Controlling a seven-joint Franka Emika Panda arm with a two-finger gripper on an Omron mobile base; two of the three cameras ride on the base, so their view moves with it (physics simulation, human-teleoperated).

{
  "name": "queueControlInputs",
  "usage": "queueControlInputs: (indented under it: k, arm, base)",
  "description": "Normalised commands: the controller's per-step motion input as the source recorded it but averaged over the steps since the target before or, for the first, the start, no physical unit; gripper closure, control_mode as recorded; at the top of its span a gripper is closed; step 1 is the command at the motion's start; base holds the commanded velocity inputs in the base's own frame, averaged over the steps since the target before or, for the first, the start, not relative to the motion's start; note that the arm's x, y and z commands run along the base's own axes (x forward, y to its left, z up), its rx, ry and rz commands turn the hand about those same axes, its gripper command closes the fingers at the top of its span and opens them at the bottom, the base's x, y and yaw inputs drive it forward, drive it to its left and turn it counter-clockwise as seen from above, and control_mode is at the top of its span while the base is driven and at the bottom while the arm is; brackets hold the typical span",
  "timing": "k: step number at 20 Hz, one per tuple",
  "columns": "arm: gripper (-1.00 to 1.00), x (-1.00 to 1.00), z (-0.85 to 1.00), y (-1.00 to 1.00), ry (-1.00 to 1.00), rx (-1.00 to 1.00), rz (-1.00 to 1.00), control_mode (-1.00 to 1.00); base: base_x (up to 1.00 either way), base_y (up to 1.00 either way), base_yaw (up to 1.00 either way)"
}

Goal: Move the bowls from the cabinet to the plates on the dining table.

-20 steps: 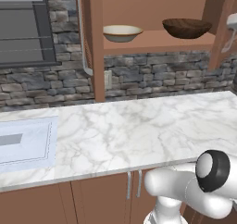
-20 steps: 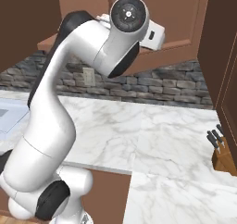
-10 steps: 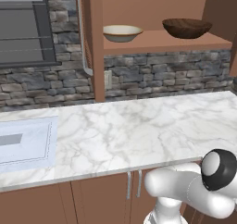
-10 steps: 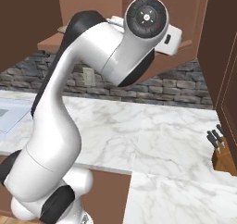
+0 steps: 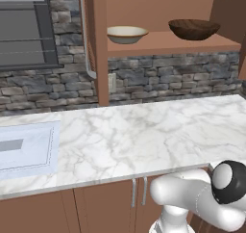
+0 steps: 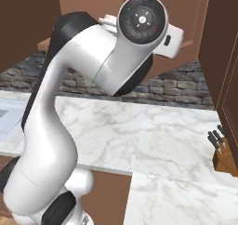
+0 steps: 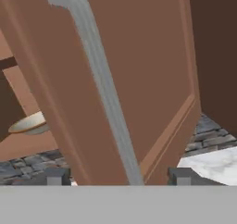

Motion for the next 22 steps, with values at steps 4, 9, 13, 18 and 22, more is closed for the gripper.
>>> queueControlInputs:
  k: [4, 9, 13, 18, 22]
  arm:
    - [-1.00, -0.99, 0.30, 0.77, -0.18, -0.19, 0.00, -1.00]
    - [-1.00, -0.83, -0.01, 0.97, -0.22, -0.32, 0.00, -1.00]
    - [-1.00, -0.50, -0.13, 0.94, -0.10, -0.28, 0.00, -1.00]
    - [-1.00, 0.05, 0.00, 0.49, 0.16, -0.10, -0.05, -1.00]
    - [-1.00, 0.57, 0.00, 0.34, 0.07, -0.09, -0.12, -1.00]
  base:
    - [0.00, 0.00, 0.00]
    - [0.00, 0.00, 0.00]
    - [0.00, 0.00, 0.00]
    - [0.00, 0.00, 0.00]
    - [0.00, 0.00, 0.00]
